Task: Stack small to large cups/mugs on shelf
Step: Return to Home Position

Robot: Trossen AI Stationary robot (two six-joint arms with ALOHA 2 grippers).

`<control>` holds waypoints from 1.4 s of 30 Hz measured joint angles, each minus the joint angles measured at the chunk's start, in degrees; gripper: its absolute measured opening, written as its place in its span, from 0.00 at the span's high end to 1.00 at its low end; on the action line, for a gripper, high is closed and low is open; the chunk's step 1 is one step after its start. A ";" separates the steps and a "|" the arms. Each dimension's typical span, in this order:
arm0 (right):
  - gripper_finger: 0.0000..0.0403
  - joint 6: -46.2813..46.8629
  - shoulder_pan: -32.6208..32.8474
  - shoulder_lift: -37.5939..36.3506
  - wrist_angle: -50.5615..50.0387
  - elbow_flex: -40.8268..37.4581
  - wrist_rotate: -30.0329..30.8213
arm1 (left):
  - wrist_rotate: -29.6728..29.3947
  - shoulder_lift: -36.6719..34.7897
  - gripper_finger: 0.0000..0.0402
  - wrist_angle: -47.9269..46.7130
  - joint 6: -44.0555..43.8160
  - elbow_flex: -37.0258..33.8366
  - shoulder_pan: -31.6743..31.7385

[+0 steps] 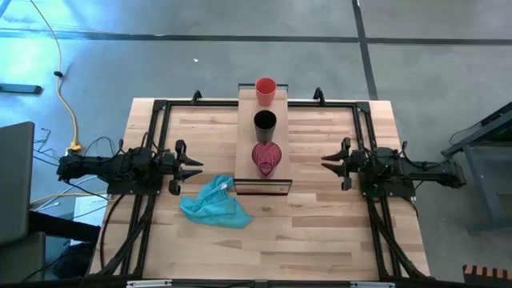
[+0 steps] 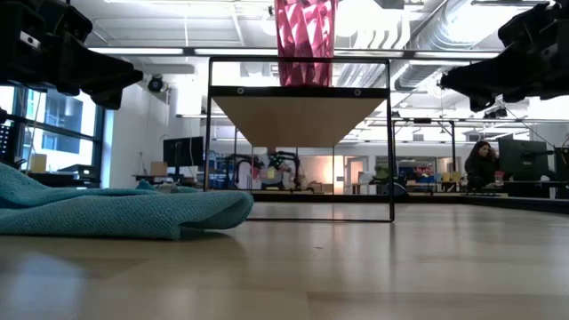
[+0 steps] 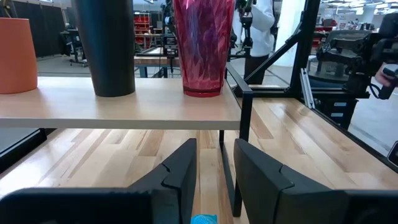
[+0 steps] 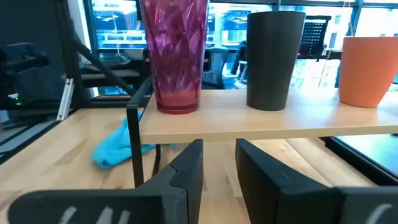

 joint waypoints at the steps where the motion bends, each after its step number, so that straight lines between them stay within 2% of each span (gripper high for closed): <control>1: 0.79 0.00 0.01 0.00 0.03 0.00 0.06 | 0.00 0.02 0.76 0.01 0.00 0.00 0.02; 14: 0.79 -0.02 0.02 0.00 -0.17 0.00 -0.39 | 0.00 -0.01 0.76 -0.01 0.00 0.00 0.02; 19: 0.79 -3.49 0.02 0.00 -0.65 0.02 -2.30 | 0.00 -0.01 0.76 -0.01 0.00 0.00 0.02; 29: 0.79 -3.55 0.02 0.00 -0.69 0.04 -2.30 | 0.00 0.02 0.76 0.02 0.00 0.00 0.02; 35: 0.79 -6.84 0.01 0.00 -0.67 0.04 -2.32 | 0.00 0.00 0.76 0.01 0.00 0.00 0.02; 42: 0.79 -7.80 0.02 0.00 -0.65 0.04 -4.69 | 0.00 -0.01 0.76 -0.01 0.00 0.00 0.01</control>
